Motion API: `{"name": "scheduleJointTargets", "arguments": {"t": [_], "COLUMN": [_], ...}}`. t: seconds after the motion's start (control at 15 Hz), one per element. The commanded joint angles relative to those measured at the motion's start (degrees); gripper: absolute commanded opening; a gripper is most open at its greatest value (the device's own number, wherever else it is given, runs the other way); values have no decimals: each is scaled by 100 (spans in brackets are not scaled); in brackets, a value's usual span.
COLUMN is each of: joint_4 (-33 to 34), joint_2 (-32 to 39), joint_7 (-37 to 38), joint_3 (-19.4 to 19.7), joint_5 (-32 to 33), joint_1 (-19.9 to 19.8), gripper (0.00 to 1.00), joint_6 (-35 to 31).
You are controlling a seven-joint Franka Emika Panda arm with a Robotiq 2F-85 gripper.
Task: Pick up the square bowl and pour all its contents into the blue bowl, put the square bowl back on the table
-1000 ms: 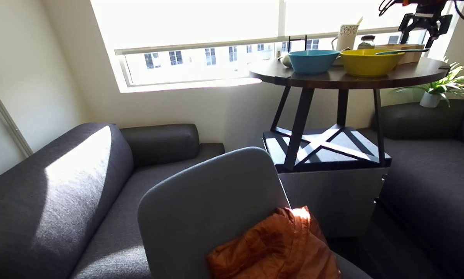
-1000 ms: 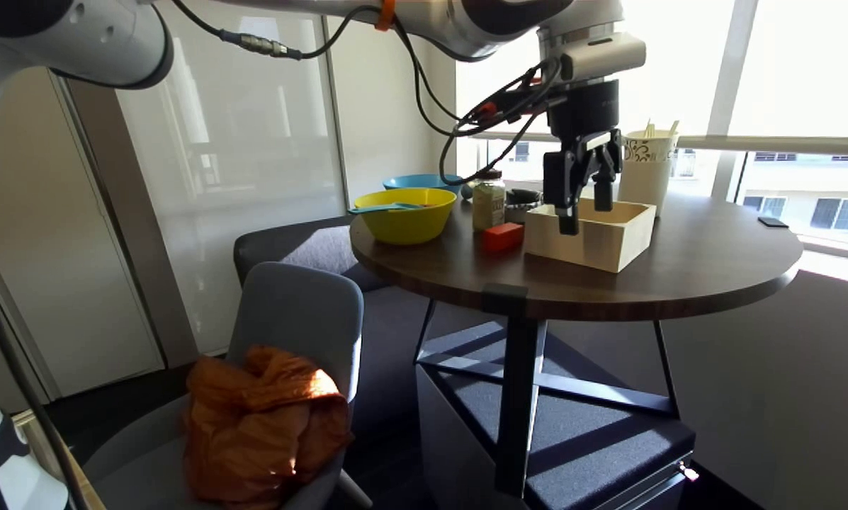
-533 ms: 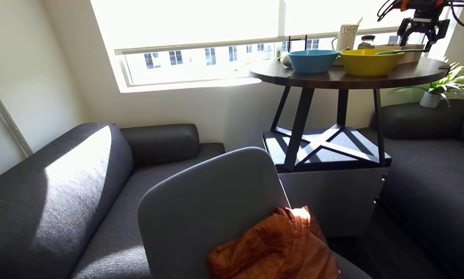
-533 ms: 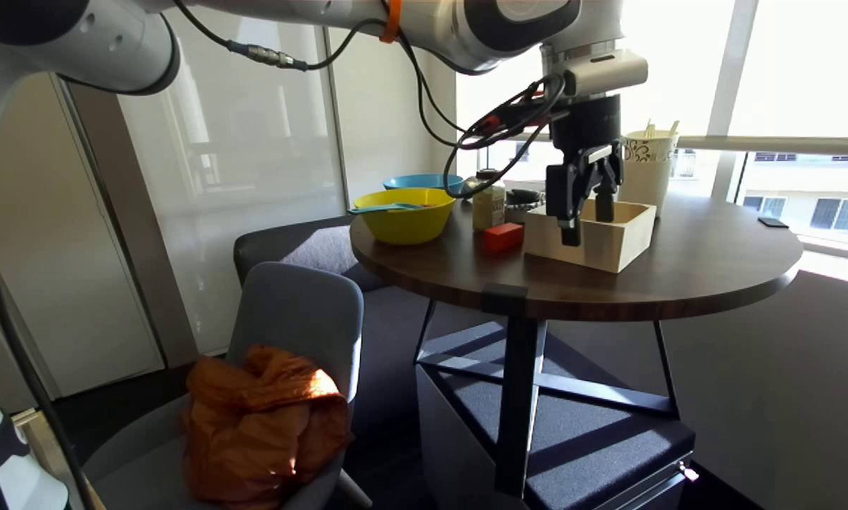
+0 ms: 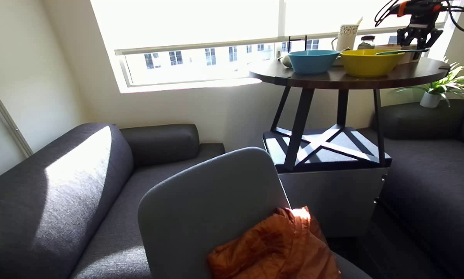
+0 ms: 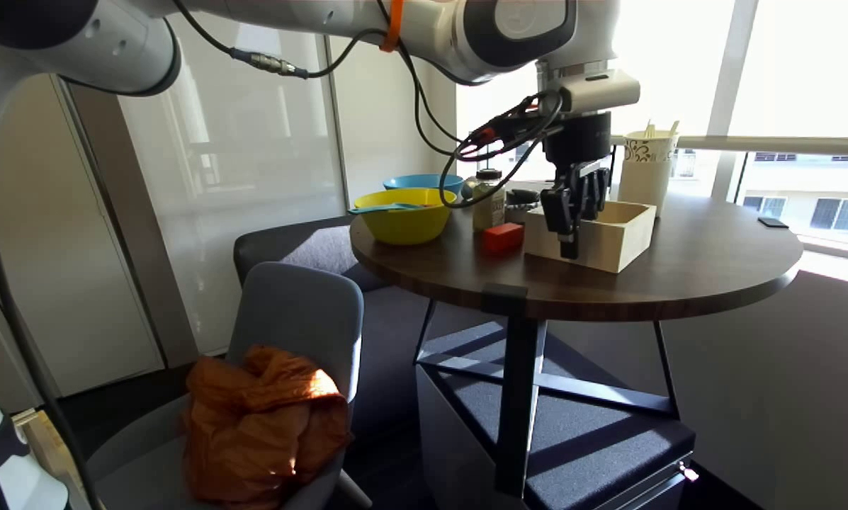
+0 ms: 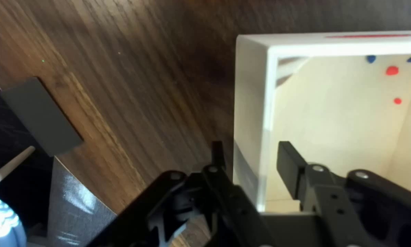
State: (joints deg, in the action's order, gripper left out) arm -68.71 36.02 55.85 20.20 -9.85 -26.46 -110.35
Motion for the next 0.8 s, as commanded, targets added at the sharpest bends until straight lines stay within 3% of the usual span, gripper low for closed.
{"name": "scheduleJointTargets", "arguments": {"t": [0.0,0.07,0.27,0.47,0.6,0.73], "joint_4": [-30,-30,-34,-55,-63,-70], "joint_2": [-66,-93,-131,-176,-204,-251], "joint_7": [-10,-35,-66,-102,-151,-157], "joint_3": [-44,-49,-53,-65,-92,-108], "joint_5": [-155,-196,-255,-266,-304,-355], "joint_1": [-78,-116,-194,-246,-279,-282], "gripper": [16,9,15,34,10,2], "joint_6": [-4,13,51,63,70,129]}}
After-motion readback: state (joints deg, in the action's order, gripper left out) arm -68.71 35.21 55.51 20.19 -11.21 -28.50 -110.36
